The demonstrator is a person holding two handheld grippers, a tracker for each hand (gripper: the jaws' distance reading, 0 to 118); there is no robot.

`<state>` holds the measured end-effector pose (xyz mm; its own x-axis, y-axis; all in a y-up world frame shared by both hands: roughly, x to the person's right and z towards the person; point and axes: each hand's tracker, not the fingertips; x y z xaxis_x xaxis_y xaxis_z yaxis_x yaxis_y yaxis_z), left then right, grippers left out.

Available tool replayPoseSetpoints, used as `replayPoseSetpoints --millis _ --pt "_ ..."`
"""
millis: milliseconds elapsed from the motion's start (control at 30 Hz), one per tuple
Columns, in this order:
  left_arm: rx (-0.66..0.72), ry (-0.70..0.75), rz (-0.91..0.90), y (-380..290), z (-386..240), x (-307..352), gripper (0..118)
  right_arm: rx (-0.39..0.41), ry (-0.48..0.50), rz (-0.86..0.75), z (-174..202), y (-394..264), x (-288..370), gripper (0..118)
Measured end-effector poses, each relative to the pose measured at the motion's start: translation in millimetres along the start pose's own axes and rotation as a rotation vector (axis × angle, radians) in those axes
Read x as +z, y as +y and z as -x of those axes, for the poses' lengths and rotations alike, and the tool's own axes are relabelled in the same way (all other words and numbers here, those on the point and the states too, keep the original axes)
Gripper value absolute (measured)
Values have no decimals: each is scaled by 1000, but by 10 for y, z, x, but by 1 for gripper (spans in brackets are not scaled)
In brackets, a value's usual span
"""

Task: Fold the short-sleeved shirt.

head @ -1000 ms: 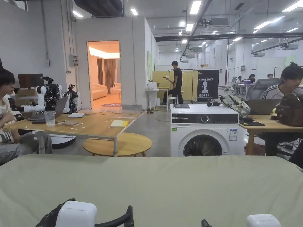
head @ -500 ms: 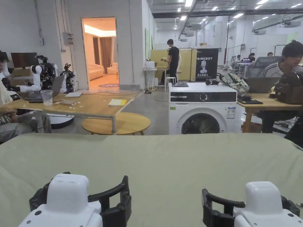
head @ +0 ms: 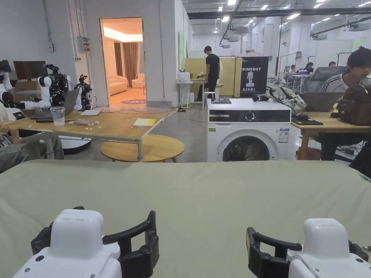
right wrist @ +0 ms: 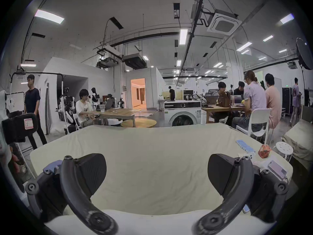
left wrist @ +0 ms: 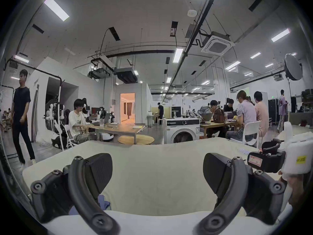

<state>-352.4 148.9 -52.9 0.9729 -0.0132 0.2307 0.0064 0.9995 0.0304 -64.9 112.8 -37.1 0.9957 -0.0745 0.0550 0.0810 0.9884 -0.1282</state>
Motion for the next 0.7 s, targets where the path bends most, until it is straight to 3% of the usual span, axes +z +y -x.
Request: replayPoseSetpoints --millis 133,333,500,567,633,700 --pt "-35 16 6 7 -5 1 108 -52 42 -7 -50 -14 13 117" --pt "0 17 -3 46 35 9 108 -50 37 -1 -71 30 11 117" --pt "34 1 14 70 41 -6 108 -210 156 21 -151 88 18 117" --pt "48 -13 11 76 46 -3 108 -253 96 34 -146 121 -7 117" --pt "55 -30 9 92 51 9 108 -237 18 34 -118 132 -22 117" --pt "55 -39 -5 95 50 24 108 -216 31 42 -126 127 -32 117"
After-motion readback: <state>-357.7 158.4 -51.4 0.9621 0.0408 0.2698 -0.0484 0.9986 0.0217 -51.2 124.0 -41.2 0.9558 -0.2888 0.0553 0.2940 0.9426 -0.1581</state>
